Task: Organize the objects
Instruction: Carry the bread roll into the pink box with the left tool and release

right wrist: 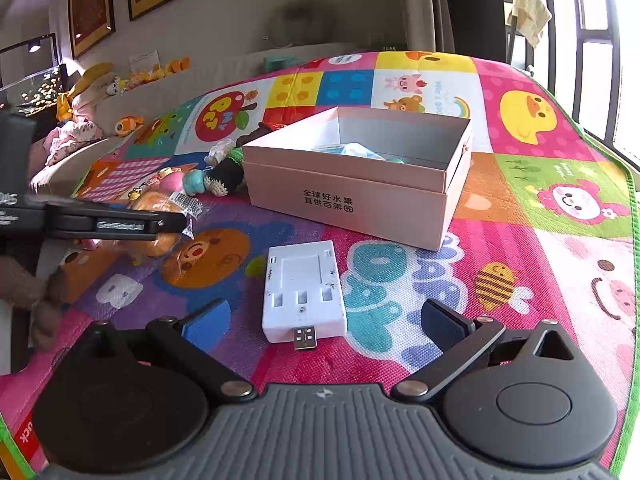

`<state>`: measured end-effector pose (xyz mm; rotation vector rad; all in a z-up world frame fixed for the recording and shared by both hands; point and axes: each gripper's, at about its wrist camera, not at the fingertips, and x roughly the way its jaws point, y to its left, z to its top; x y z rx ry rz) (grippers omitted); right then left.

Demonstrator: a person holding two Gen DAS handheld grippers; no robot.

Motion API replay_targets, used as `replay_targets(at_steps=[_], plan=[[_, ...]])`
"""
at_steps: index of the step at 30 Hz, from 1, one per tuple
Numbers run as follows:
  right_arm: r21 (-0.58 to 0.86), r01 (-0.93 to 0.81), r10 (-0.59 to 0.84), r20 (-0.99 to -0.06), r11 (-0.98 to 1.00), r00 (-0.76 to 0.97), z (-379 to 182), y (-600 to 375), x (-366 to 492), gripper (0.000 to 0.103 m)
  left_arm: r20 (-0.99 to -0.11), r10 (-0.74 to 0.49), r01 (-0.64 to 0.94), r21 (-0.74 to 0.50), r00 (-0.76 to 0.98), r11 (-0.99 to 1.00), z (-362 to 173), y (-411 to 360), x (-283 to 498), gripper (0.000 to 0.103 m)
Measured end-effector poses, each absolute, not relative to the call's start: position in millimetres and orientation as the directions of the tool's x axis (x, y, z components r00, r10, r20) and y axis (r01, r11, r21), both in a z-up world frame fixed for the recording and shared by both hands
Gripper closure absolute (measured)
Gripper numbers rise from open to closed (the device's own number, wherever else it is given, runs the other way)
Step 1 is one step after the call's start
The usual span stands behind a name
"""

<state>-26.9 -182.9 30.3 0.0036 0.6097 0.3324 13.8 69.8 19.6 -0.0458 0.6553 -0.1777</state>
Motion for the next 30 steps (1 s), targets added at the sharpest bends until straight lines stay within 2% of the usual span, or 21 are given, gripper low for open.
replay_targets(at_steps=[3,5,7,11,15,16,18,20,21,28,30], plan=[[0.084,-0.335,0.321,-0.570,0.938,0.756,30,-179,-28,0.016,-0.606,-0.342,0.275,-0.204,0.718,0.940,19,70,-1,0.049],[0.063,-0.349,0.317,-0.590,0.935,0.743,29,-175,-26,0.030,-0.601,-0.384,0.335,-0.198,0.701,0.921,18,62,-11,0.049],[0.051,-0.352,0.309,-0.604,0.935,0.734,28,-172,-24,0.034,-0.590,-0.374,0.354,-0.156,0.715,0.922,17,54,-18,0.049],[-0.059,-0.321,0.217,-0.622,0.945,0.753,29,-176,-23,0.034,-0.565,-0.372,0.342,-0.164,0.737,0.925,11,53,-23,0.048],[-0.272,-0.152,-0.028,-0.559,0.950,0.829,32,-193,-21,0.034,-0.549,-0.384,0.336,-0.191,0.742,0.922,7,58,-24,0.048],[-0.268,-0.134,-0.040,-0.559,0.954,0.828,35,-197,-20,0.033,-0.549,-0.383,0.336,-0.189,0.743,0.923,7,58,-24,0.048],[-0.158,-0.155,0.033,-0.591,0.975,0.806,42,-203,-17,0.026,-0.549,-0.380,0.337,-0.183,0.745,0.924,7,58,-24,0.048],[-0.029,-0.184,0.128,-0.612,0.983,0.781,45,-199,-14,0.009,-0.548,-0.378,0.337,-0.179,0.746,0.924,7,57,-24,0.048],[0.005,-0.189,0.152,-0.616,0.982,0.773,45,-194,-11,0.007,-0.547,-0.377,0.336,-0.179,0.747,0.925,7,57,-24,0.048],[0.015,-0.116,0.096,-0.677,0.993,0.730,21,-156,36,0.006,-0.544,-0.371,0.324,-0.185,0.752,0.928,7,59,-26,0.048],[0.012,-0.113,0.091,-0.672,0.994,0.735,20,-157,39,0.012,-0.543,-0.371,0.319,-0.192,0.753,0.928,7,60,-26,0.048]])
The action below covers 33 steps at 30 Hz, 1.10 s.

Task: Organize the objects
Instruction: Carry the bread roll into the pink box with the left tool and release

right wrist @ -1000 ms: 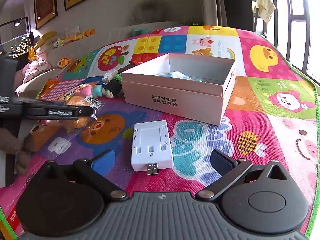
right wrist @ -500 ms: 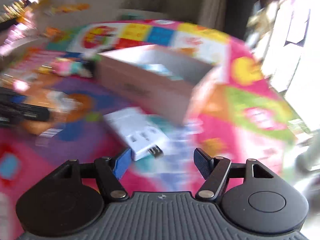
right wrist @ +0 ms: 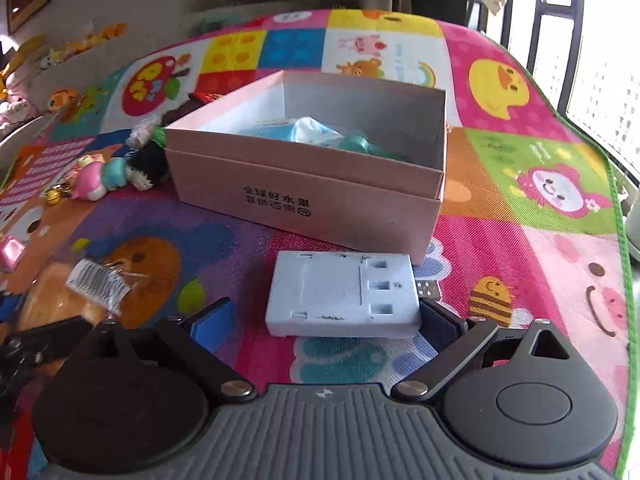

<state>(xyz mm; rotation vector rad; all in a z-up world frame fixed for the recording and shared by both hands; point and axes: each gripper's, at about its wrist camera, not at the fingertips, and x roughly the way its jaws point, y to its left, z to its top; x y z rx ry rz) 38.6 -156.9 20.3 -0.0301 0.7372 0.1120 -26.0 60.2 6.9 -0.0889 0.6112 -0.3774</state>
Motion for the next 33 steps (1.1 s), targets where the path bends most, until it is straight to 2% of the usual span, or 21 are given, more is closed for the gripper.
replay_targets(at_steps=[1,6,9,14,18,20,24,26,28,33], plan=[[0.011,-0.126,0.101,-0.669,0.992,0.736,22,-158,37,0.027,-0.543,-0.374,0.319,-0.198,0.752,0.927,7,61,-26,0.048],[0.002,-0.190,0.147,-0.646,0.982,0.749,37,-172,10,0.026,-0.541,-0.392,0.338,-0.201,0.744,0.920,15,61,-25,0.051],[0.006,-0.225,0.182,-0.608,0.974,0.773,49,-188,-16,0.026,-0.492,-0.445,0.385,-0.224,0.748,0.895,39,58,-16,0.051],[0.056,-0.217,0.211,-0.556,0.975,0.804,57,-206,-41,0.026,-0.414,-0.494,0.452,-0.202,0.765,0.869,90,18,40,0.051],[0.099,-0.222,0.240,-0.518,0.970,0.821,51,-205,-50,0.026,-0.355,-0.533,0.477,-0.238,0.768,0.846,97,-34,102,0.051],[0.126,-0.227,0.259,-0.515,0.966,0.817,46,-204,-52,0.026,-0.386,-0.515,0.468,-0.215,0.765,0.857,84,-59,131,0.051],[0.109,-0.232,0.256,-0.490,0.966,0.833,38,-205,-61,0.026,-0.513,-0.427,0.451,-0.086,0.744,0.889,51,-94,157,0.050],[0.137,-0.243,0.279,-0.466,0.960,0.839,40,-210,-64,0.026,-0.574,-0.424,0.481,-0.060,0.700,0.875,38,-101,156,0.050],[0.145,-0.241,0.281,-0.463,0.960,0.841,39,-211,-63,0.026,-0.644,-0.448,0.527,-0.081,0.620,0.846,25,-103,147,0.053],[0.162,-0.239,0.288,-0.464,0.957,0.838,39,-214,-60,0.026,-0.651,-0.507,0.467,-0.254,0.565,0.847,27,-88,122,0.052]])
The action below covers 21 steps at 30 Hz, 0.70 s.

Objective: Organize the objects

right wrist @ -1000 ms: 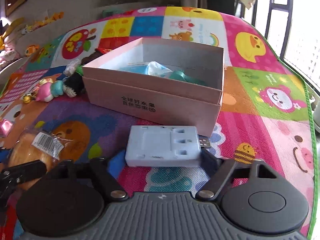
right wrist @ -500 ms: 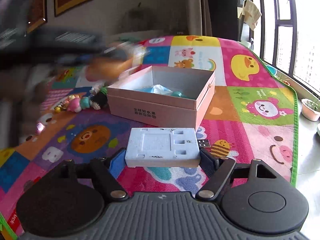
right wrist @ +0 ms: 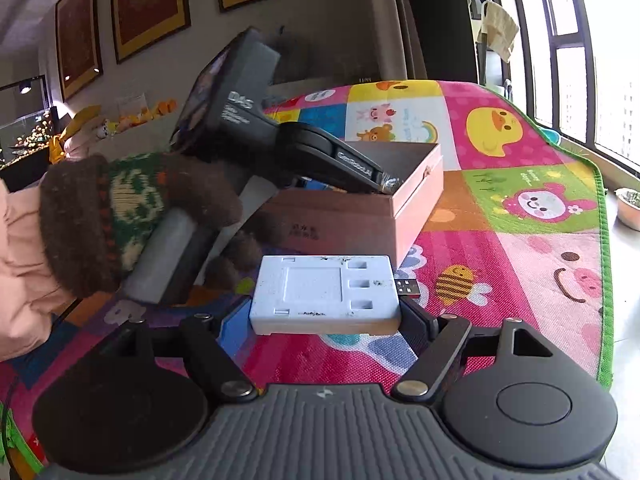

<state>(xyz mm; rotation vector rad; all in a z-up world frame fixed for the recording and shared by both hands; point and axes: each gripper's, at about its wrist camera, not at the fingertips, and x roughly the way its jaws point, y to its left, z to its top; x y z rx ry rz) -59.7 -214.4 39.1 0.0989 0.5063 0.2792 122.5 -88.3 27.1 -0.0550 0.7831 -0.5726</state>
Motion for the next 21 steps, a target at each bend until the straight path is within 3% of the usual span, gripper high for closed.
replay_targets(at_steps=[3,7,8,14,21], plan=[[0.140,-0.225,0.264,-0.474,0.964,0.840,39,-217,-60,0.026,-0.644,-0.543,0.443,-0.332,0.539,0.833,37,-89,108,0.052],[0.110,-0.191,0.221,-0.499,0.975,0.838,39,-223,-59,0.026,-0.540,-0.449,0.467,-0.114,0.711,0.877,63,-85,80,0.052],[0.104,-0.188,0.215,-0.504,0.977,0.836,40,-225,-60,0.026,-0.523,-0.438,0.452,-0.109,0.732,0.886,68,-75,78,0.052],[0.124,-0.219,0.251,-0.501,0.968,0.828,71,-235,-50,0.026,-0.427,-0.406,0.319,-0.264,0.808,0.910,79,19,52,0.052],[0.165,-0.204,0.255,-0.406,0.965,0.878,146,-218,46,0.026,-0.504,-0.374,0.320,-0.194,0.779,0.927,53,68,9,0.052]])
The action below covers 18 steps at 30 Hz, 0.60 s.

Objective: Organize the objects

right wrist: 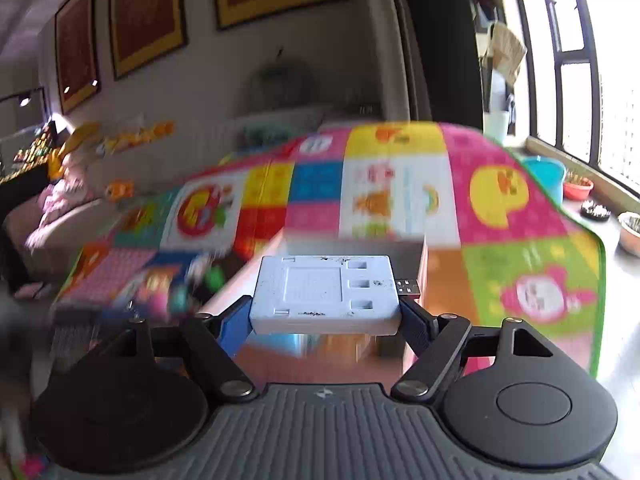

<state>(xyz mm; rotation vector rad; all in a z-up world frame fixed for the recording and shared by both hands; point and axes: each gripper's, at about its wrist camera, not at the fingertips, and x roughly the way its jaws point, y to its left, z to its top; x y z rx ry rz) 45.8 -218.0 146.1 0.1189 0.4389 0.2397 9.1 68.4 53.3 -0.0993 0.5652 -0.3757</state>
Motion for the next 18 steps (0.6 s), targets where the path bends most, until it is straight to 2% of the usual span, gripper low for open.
replay_targets(at_steps=[2,5,9,11,13,15,18], plan=[[0.155,-0.182,0.232,-0.442,0.971,0.866,152,-207,89,0.013,-0.509,-0.360,0.303,-0.194,0.782,0.933,52,80,6,0.052],[0.157,-0.152,0.212,-0.517,0.976,0.829,144,-192,126,0.013,-0.475,-0.296,0.221,-0.208,0.829,0.953,57,113,2,0.052],[0.181,-0.207,0.275,-0.589,0.961,0.760,136,-160,132,0.013,-0.421,-0.106,0.003,-0.239,0.901,0.971,61,169,0,0.052],[0.171,-0.228,0.284,-0.617,0.959,0.734,137,-139,139,0.013,-0.418,-0.007,-0.124,-0.286,0.909,0.950,57,199,-6,0.052],[0.152,-0.245,0.285,-0.638,0.957,0.716,141,-116,155,0.013,-0.436,0.037,-0.205,-0.343,0.899,0.917,52,227,-15,0.052],[0.133,-0.255,0.278,-0.662,0.958,0.696,144,-92,182,0.016,-0.483,0.018,-0.237,-0.397,0.875,0.887,47,248,-23,0.053],[0.142,-0.244,0.270,-0.713,0.959,0.647,139,-58,233,0.032,-0.542,-0.074,-0.216,-0.451,0.837,0.866,41,259,-28,0.053]])
